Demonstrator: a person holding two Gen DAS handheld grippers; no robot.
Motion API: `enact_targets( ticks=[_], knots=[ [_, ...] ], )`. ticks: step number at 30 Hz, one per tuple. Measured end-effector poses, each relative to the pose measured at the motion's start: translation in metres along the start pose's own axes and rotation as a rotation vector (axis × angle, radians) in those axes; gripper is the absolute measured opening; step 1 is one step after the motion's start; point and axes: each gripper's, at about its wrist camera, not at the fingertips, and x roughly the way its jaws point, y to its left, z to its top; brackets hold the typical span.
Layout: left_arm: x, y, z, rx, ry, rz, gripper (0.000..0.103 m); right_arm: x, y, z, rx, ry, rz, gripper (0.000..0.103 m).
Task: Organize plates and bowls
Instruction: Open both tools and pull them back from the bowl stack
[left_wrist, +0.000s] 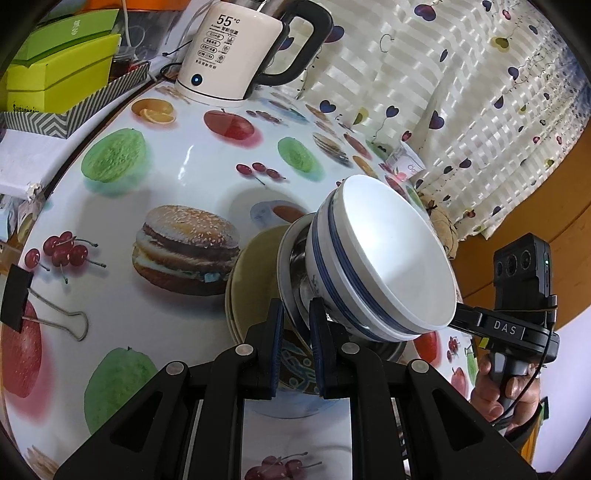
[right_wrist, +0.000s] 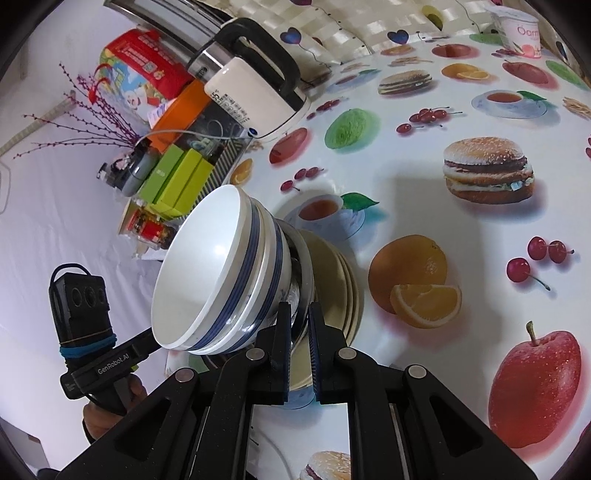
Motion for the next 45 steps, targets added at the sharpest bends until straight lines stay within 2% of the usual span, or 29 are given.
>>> enact_targets(
  ticks=[26, 38, 45],
  knots=[
    [0.002, 0.011, -0.001, -0.040, 0.005, -0.021, 0.014, 0.009, 0.003, 0.003, -0.013, 0.034, -0.013, 0.012],
    [0.000, 0.012, -0.001, -0.056, 0.001, -0.025, 0.015, 0.000, 0.004, 0.000, -0.029, 0.013, -0.020, 0.012],
    [-0.009, 0.017, -0.002, -0.064, -0.030, -0.016, 0.018, -0.003, 0.002, -0.003, -0.029, 0.010, -0.019, 0.012]
  ],
)
